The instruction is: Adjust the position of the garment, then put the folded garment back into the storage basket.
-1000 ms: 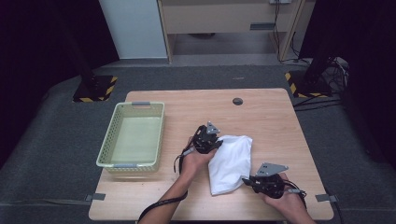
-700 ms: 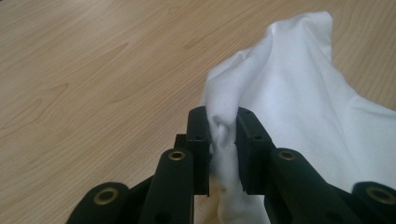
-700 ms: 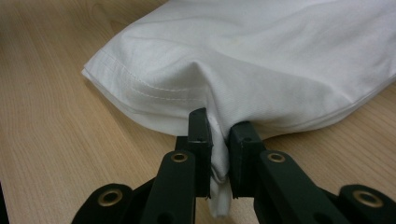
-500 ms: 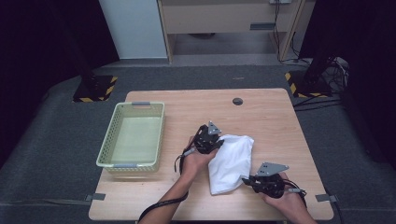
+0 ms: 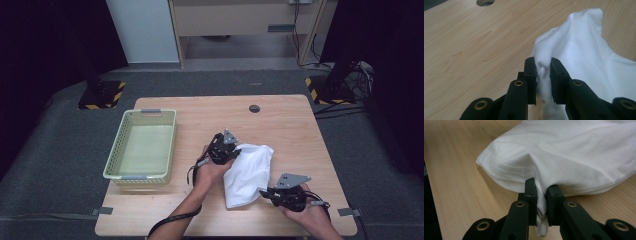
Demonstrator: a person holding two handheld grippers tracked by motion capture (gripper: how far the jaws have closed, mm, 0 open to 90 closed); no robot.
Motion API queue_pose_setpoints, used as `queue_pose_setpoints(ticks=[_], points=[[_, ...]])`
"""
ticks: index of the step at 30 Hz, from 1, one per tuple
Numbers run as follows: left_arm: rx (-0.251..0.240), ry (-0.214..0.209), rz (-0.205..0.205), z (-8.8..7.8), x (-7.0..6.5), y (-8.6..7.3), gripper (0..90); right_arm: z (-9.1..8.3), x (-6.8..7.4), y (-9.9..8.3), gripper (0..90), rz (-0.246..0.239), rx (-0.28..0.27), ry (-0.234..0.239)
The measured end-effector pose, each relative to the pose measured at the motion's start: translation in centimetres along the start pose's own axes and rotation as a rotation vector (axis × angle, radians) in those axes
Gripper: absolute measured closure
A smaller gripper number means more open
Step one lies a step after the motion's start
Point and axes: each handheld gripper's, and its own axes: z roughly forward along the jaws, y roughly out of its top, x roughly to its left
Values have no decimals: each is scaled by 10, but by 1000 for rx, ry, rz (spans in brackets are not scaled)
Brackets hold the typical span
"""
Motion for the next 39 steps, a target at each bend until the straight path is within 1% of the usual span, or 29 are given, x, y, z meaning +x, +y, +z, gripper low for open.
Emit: queue_pose_setpoints(ticks=[1, 7, 10, 12, 16, 20, 25, 27, 32, 39], points=[[0, 3, -1, -1, 1, 2, 777, 0, -1, 1, 813, -8, 3, 2], [-9, 14, -2, -5, 5, 8, 777, 0, -4, 7, 813, -12, 3, 9], [-12, 29, -5, -9, 11, 15, 777, 1, -8, 15, 813, -22, -5, 17], [-12, 33, -3, -11, 12, 17, 777, 2, -9, 17, 813, -24, -7, 21], [-10, 44, 5, -16, 16, 23, 777, 4, -14, 25, 813, -35, -26, 46], [-1, 52, 16, -20, 21, 29, 778, 5, -17, 30, 813, -49, -30, 62], [-1, 57, 23, -24, 25, 33, 778, 6, -21, 36, 813, -56, -44, 85], [-2, 64, 24, -29, 29, 37, 778, 7, -22, 42, 813, -66, -50, 96], [-5, 69, 28, -34, 34, 42, 778, 8, -22, 53, 814, -83, -61, 114], [-10, 76, 28, -44, 44, 46, 779, 8, -23, 70, 814, -103, -67, 121]])
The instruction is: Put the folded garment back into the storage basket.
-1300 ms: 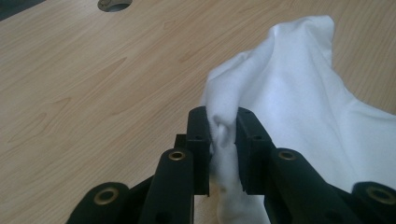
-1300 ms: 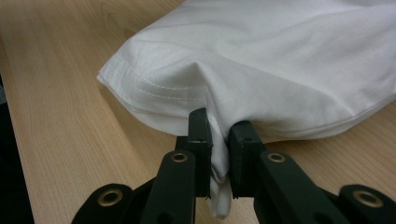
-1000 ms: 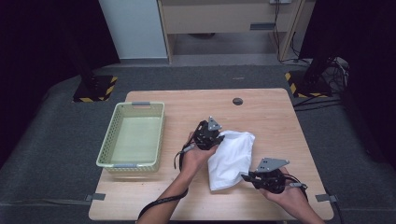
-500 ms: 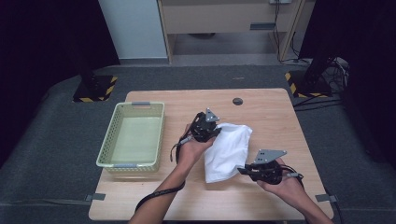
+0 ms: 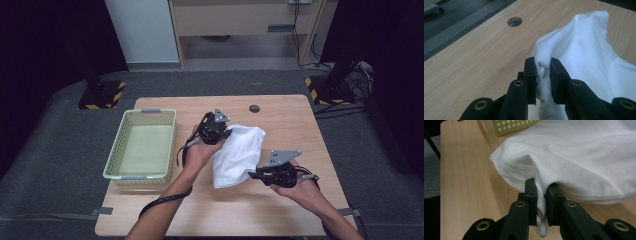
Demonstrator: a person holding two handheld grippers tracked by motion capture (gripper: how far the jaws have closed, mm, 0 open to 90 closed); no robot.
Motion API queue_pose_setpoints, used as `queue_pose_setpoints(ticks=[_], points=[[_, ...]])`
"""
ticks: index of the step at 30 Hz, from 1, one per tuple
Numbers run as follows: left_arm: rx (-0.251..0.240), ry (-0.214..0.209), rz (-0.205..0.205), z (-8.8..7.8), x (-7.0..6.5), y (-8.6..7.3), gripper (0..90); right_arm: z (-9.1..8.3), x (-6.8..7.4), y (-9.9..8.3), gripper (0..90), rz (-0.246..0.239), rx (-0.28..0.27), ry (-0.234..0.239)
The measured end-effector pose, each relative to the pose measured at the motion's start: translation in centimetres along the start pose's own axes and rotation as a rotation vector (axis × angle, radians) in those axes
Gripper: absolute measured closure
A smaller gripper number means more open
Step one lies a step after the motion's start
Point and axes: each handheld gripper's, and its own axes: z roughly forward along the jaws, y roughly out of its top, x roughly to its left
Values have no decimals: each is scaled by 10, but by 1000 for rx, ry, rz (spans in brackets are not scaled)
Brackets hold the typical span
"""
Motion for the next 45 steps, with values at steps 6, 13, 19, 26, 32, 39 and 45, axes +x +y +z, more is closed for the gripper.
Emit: queue_pose_setpoints(ticks=[6, 13, 19, 26, 32, 39, 45], points=[[-16, 13, -5, -13, 12, 5, 780, 0, -1, 17, 814, -21, -3, -1], [-36, 36, -2, -34, 24, 13, 780, 0, 3, 38, 814, -41, -22, -7], [-36, 40, -7, -44, 35, 16, 780, 3, 4, 52, 814, -50, -29, -1], [-40, 51, -10, -51, 46, 17, 780, 5, 3, 64, 815, -57, -31, 8], [-36, 61, -4, -59, 56, 16, 780, 10, 5, 78, 815, -75, -28, 17], [-37, 82, -12, -74, 69, 12, 782, 20, 12, 93, 816, -95, -31, 30], [-34, 111, -29, -87, 80, 4, 782, 29, 16, 106, 816, -105, -38, 46]])
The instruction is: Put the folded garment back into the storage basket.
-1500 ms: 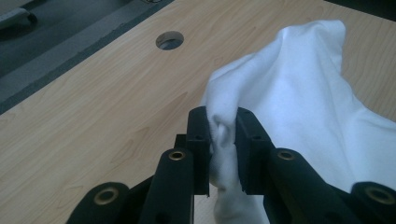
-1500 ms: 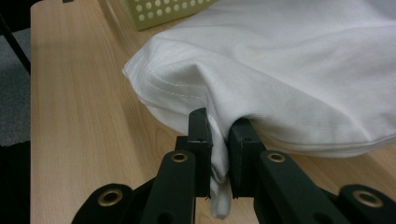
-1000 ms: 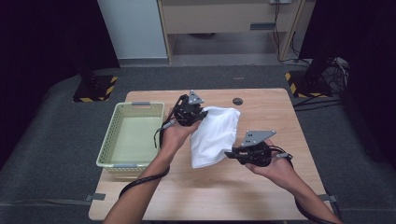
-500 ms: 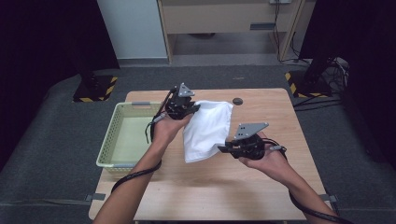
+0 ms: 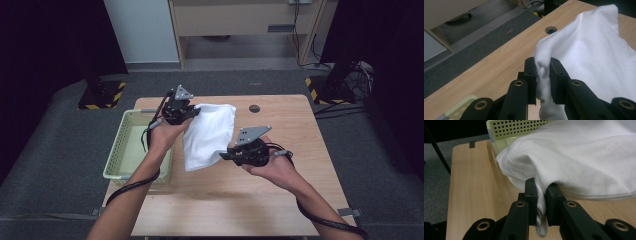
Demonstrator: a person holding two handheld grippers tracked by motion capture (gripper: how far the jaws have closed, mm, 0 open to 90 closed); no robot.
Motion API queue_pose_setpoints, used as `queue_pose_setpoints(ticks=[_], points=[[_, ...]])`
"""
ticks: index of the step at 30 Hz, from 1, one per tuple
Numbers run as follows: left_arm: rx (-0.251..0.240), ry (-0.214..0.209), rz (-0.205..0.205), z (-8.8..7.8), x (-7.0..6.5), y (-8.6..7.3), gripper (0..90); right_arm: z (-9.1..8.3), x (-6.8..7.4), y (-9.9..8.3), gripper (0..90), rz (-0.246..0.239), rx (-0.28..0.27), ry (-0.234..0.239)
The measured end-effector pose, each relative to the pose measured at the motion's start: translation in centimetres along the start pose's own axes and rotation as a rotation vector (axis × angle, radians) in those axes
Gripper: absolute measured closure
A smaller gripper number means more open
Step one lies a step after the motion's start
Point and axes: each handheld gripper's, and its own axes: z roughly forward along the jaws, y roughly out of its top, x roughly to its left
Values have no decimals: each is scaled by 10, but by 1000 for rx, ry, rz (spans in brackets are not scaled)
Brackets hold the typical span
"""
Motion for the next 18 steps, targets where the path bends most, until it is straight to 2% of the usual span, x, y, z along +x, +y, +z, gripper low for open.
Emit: queue_pose_setpoints(ticks=[8, 18], points=[[23, 37, -14, -12, 16, -8, 785, 16, 4, 13, 816, -8, -17, 27], [24, 68, -38, -22, 31, -24, 786, 36, 11, 27, 818, -25, -14, 57]])
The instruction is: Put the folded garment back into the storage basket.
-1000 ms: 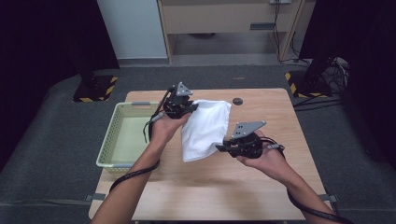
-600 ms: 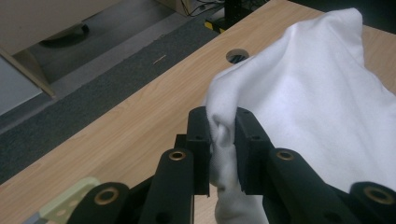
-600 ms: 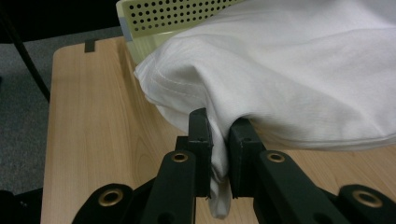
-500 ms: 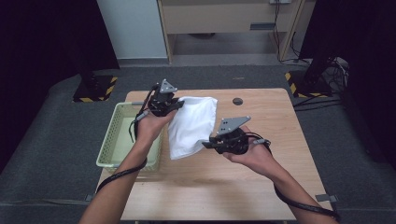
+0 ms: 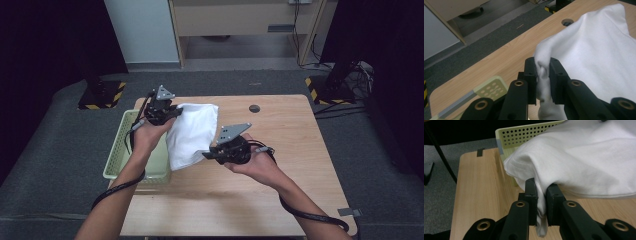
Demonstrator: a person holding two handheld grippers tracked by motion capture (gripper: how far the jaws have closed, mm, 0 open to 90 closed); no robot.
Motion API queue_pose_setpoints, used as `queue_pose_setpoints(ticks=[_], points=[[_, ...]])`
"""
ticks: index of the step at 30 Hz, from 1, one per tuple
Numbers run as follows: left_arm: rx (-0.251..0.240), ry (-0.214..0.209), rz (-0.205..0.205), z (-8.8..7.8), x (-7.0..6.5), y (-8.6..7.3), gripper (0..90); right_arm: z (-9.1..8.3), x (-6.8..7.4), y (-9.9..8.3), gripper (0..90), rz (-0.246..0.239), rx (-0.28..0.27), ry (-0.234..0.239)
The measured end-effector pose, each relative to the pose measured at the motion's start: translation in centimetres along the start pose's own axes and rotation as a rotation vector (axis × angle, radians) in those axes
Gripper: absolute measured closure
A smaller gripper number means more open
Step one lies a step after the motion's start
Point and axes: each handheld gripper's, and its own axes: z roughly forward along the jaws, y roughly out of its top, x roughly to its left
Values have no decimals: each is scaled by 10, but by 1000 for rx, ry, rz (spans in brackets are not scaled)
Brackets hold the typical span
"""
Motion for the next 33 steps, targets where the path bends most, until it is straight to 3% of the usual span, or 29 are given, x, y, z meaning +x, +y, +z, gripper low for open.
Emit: queue_pose_setpoints(ticks=[16, 25, 33], points=[[1, 67, -52, -24, 41, -30, 786, 46, 3, 27, 818, -15, 11, 52], [15, 117, -56, -32, 63, -40, 786, 80, 7, 45, 818, -23, 17, 68], [34, 140, -46, -35, 71, -47, 785, 91, 7, 50, 818, -20, 20, 70]])
